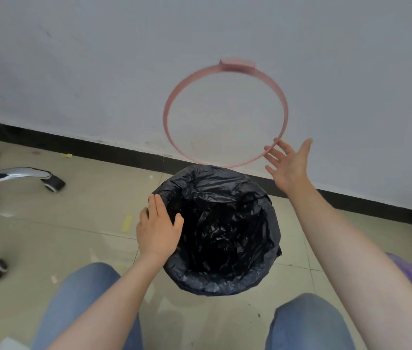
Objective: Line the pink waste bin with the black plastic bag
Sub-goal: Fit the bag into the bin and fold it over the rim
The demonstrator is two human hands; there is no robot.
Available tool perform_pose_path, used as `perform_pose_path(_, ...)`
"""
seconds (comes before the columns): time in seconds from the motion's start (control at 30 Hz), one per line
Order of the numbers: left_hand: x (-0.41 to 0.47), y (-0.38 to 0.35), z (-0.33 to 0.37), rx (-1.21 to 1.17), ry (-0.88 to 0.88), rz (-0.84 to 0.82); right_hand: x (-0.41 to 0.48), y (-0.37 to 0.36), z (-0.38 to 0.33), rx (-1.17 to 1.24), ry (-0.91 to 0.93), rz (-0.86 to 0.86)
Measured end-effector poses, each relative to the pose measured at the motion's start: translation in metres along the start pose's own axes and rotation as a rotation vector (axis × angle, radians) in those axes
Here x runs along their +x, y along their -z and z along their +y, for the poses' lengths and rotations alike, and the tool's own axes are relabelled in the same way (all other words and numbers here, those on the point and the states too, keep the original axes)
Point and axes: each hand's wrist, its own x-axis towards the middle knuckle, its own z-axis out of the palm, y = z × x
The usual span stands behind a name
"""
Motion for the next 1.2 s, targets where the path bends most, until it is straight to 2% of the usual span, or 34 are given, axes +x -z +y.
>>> perform_pose_path(0.2,0.0,0.001,0.0,-0.117,0.017,0.01,-0.059,0.04,-0.002,-0.173,0.095,-0.062)
perform_pose_path(0.3,0.002,-0.002,-0.004,-0.242,0.0,0.076,-0.095,0.046,0.006,-0.441,0.164,-0.081)
perform_pose_path(0.37,0.002,-0.002,-0.006,-0.448,-0.02,0.111,-0.123,0.046,0.016,-0.639,0.212,-0.119)
perform_pose_path(0.43,-0.001,0.004,-0.006,-0.786,-0.002,0.064,-0.152,0.042,0.03,-0.798,0.299,-0.205)
perform_pose_path(0.5,-0.007,0.017,-0.011,-1.103,0.14,-0.013,-0.173,0.041,0.052,-1.027,0.385,-0.341)
perform_pose_path(0.57,-0.004,0.019,-0.025,-1.203,0.271,-0.004,-0.188,0.04,0.077,-1.291,0.409,-0.489)
perform_pose_path(0.63,-0.002,0.021,-0.036,-1.147,0.288,-0.009,-0.203,0.04,0.1,-1.518,0.531,-0.551)
perform_pose_path(0.73,-0.01,0.024,-0.037,-0.99,0.146,-0.004,-0.214,0.041,0.125,-1.696,0.556,-0.525)
perform_pose_path(0.9,-0.032,0.014,-0.026,-0.534,-0.171,0.09,-0.207,0.046,0.147,-1.798,0.714,-0.459)
perform_pose_path(1.0,-0.042,0.002,-0.023,-0.457,-0.164,0.017,-0.204,0.048,0.16,-1.835,0.762,-0.426)
perform_pose_path(1.2,-0.043,-0.002,-0.023,-0.271,-0.24,0.052,-0.185,0.045,0.172,-1.827,0.866,-0.359)
